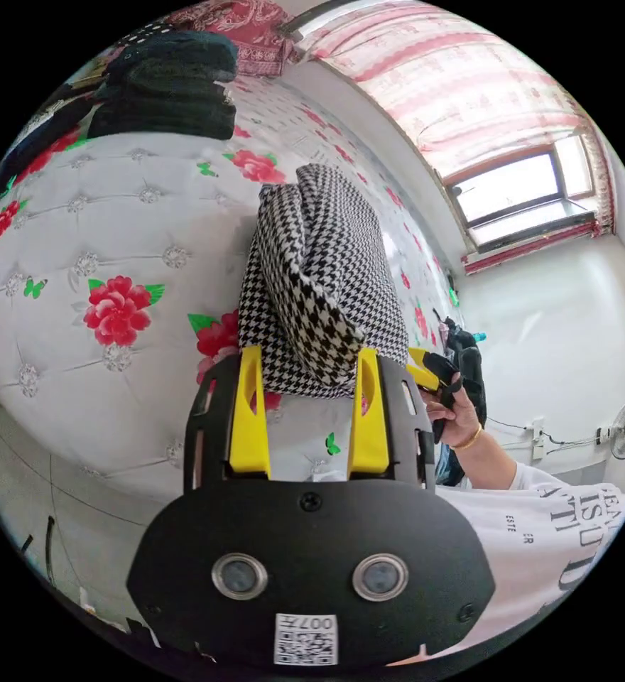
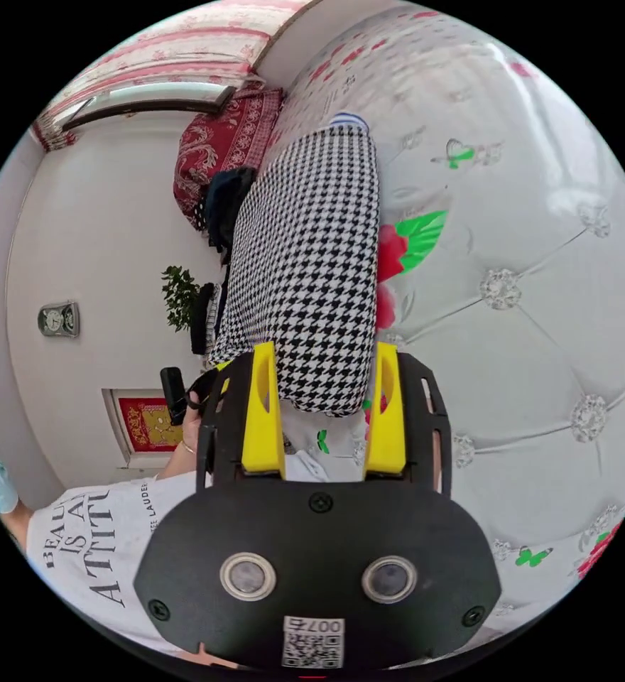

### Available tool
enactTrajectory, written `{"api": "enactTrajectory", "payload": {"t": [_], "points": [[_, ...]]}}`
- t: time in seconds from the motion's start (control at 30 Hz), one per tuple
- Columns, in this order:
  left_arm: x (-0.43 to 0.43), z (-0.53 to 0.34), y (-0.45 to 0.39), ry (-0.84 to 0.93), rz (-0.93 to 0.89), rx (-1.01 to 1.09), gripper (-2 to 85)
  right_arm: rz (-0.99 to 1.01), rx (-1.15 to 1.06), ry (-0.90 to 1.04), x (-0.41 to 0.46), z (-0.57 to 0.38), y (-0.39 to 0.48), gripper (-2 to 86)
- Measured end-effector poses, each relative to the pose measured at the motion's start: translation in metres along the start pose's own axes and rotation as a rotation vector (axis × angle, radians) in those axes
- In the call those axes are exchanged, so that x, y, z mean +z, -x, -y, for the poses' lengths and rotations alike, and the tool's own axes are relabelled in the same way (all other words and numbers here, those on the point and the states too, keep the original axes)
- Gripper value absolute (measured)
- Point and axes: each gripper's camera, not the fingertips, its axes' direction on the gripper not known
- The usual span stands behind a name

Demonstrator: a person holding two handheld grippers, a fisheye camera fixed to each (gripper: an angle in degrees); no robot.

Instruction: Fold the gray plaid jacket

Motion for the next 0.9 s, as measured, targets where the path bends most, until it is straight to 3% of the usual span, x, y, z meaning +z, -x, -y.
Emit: {"api": "enactTrajectory", "payload": {"t": [0.13,0.27,0.43,0.5,0.7,0.8,0.9], "points": [[0.008,0.013,0.011,0.011,0.089,-0.094,12.8,-0.031,-0.062,0.024,0.002,-0.007,-0.004,11.4],[-0.026,0.005,0.011,-0.075,0.124,-0.102,11.0,0.029,-0.214,0.266,0.026,-0.032,0.024,9.0],[-0.077,-0.059,0.042,-0.174,0.078,-0.227,13.2,0.137,-0.245,0.476,0.041,-0.067,0.009,9.9],[-0.087,-0.083,0.053,-0.201,0.032,-0.27,14.6,0.15,-0.239,0.402,0.002,-0.066,-0.011,11.0],[-0.055,-0.094,0.075,-0.113,-0.128,-0.297,21.3,0.254,0.061,-0.071,-0.162,-0.042,-0.133,16.9],[-0.026,-0.068,0.082,-0.056,-0.254,-0.294,25.1,0.243,0.086,-0.153,-0.184,-0.03,-0.145,17.5],[0.002,-0.038,0.084,0.044,-0.173,-0.234,25.0,0.251,0.11,-0.187,-0.182,-0.007,-0.148,17.2]]}}
